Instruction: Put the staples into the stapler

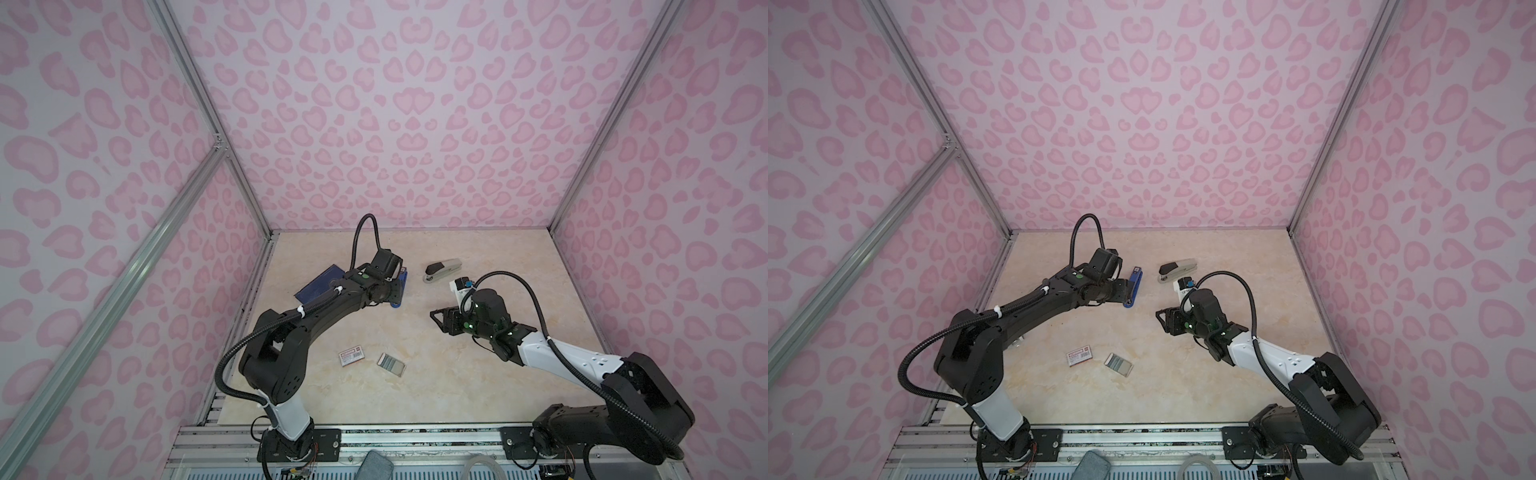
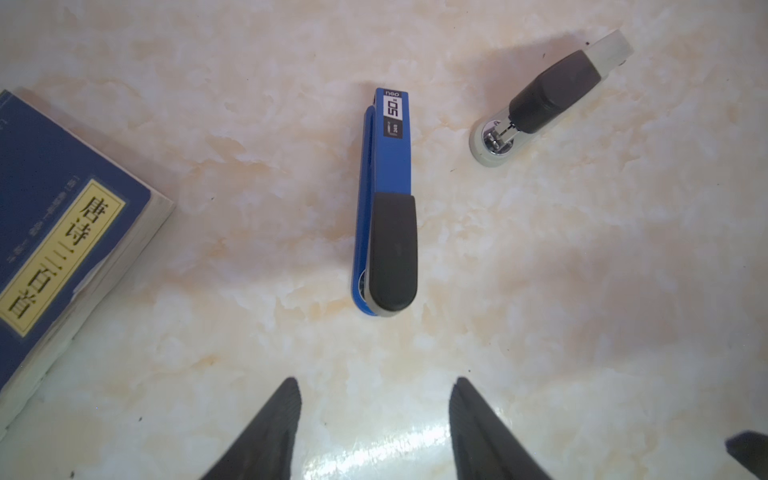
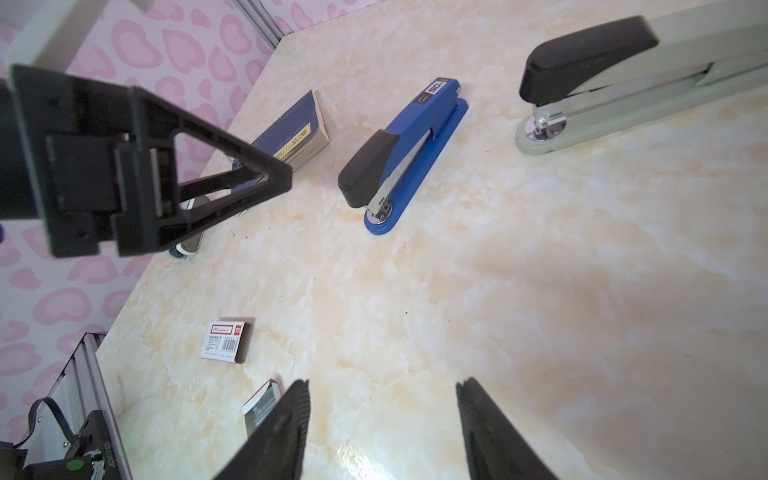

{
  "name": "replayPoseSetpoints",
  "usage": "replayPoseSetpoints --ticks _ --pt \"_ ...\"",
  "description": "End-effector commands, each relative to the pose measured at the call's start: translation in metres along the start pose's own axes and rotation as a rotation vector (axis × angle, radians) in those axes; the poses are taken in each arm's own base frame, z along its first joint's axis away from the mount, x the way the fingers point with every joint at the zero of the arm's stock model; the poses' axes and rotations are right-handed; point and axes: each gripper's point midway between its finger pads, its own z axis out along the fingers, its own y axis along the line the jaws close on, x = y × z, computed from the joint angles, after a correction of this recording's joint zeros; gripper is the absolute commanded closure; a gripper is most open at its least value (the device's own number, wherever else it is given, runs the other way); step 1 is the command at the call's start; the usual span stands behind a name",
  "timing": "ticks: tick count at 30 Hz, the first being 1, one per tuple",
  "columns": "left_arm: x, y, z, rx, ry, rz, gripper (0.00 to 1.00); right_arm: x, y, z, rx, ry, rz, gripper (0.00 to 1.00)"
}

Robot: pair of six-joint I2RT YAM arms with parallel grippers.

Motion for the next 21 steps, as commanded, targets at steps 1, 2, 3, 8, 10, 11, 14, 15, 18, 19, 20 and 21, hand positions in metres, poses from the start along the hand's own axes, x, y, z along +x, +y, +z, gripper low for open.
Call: replayPoseSetpoints --ticks 1,2,3,8,10,11,14,15,18,19,20,21 --pt "-0.006 0.004 -0.02 0.022 -0.096 -0.046 0.32 -0.002 -0.002 0.002 0.011 0.0 -0.01 0.4" --pt "-0.004 0.007 -0.028 0.029 -0.121 -0.052 0.01 -0.003 0.0 0.002 0.008 0.0 -0.013 0.39" --pt "-0.002 0.01 -0.035 0.03 -0.137 -0.06 0.02 -0.004 0.001 0.002 0.007 0.0 -0.014 0.39" --pt "0.007 0.022 -0.067 0.05 -0.214 -0.067 0.03 -0.009 0.003 0.001 0.031 -0.007 -0.045 0.01" --pt "0.011 0.028 -0.078 0.045 -0.24 -0.081 0.02 -0.011 0.003 0.0 0.045 -0.008 -0.057 0.01" --pt "0.013 0.033 -0.083 0.035 -0.254 -0.09 0.02 -0.013 0.002 -0.001 0.057 -0.011 -0.062 0.01" --pt "0.019 0.052 -0.096 -0.017 -0.298 -0.124 0.02 -0.021 0.001 -0.005 0.084 -0.024 -0.092 0.01" --pt "0.02 0.06 -0.101 -0.037 -0.318 -0.134 0.02 -0.023 -0.001 -0.006 0.101 -0.03 -0.101 0.01" --pt "0.025 0.084 -0.111 -0.095 -0.375 -0.161 0.03 -0.037 -0.01 -0.014 0.182 -0.07 -0.128 0.01" --pt "0.026 0.094 -0.114 -0.126 -0.397 -0.172 0.03 -0.041 -0.014 -0.017 0.214 -0.084 -0.135 0.01" --pt "0.025 0.104 -0.118 -0.156 -0.432 -0.176 0.03 -0.047 -0.019 -0.022 0.257 -0.106 -0.145 0.01" --pt "0.025 0.112 -0.124 -0.18 -0.469 -0.177 0.03 -0.054 -0.027 -0.027 0.311 -0.136 -0.148 0.01"
